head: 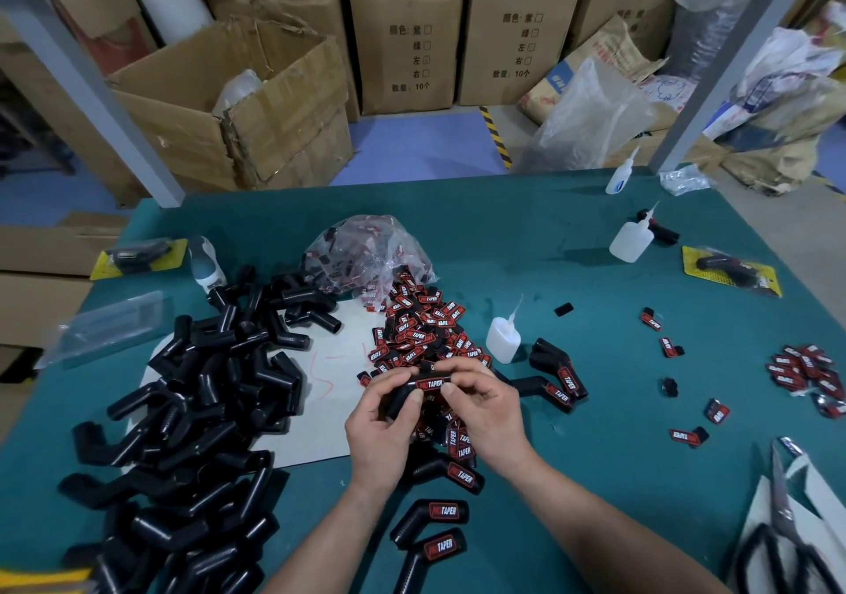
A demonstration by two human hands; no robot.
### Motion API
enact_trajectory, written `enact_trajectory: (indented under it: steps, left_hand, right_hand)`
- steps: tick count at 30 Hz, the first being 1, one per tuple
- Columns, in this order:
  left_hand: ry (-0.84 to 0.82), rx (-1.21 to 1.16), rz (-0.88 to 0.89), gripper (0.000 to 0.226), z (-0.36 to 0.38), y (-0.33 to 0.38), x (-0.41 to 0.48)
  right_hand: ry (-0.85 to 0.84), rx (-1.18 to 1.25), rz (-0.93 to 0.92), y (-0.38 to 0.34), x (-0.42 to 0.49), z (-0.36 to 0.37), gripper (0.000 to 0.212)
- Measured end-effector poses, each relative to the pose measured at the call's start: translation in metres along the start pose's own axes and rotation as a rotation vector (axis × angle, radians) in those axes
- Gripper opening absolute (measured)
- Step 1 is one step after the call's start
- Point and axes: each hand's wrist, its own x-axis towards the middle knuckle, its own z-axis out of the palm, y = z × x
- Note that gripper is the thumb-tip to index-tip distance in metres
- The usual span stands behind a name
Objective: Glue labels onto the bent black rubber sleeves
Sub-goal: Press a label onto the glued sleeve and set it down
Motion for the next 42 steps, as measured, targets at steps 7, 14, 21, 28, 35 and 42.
enact_trajectory:
  steps: [7,14,21,28,35,42]
  left_hand:
    - [-0.031,0.000,0.084,0.022,0.0002,-0.0025,-0.0037]
    - [-0.085,-0.012,0.185,0.030,-0.0030,-0.0037,-0.0043]
    - [-0.111,-0.001,0.222,0.032,0.0004,0.0003,-0.0062]
    - [-0.088,-0.001,0.172,0.033,0.0006,0.0008,-0.0045]
    - [-0.062,-0.013,0.111,0.027,-0.0023,-0.0016,-0.0035]
    - [-0.026,-0.013,0.023,0.021,-0.0018,-0.0011,-0.0013]
  right_hand:
    - [-0.078,-0.169,-0.040,0.0047,-0.0054,0.0017,0.017]
    - [-0.115,-0.132,-0.032,0.0077,-0.0051,0.0002,0.015]
    - [-0.066,-0.089,-0.011,0.0071,-0.0072,0.0006,0.016]
    - [-0.088,-0.065,0.010,0.0046,-0.0064,0.0006,0.015]
    - [-0.091,-0.021,0.021,0.0004,-0.0055,0.0020,0.012]
    - [-0.066,0.059,0.033,-0.0007,-0.0015,-0.0014,0.007]
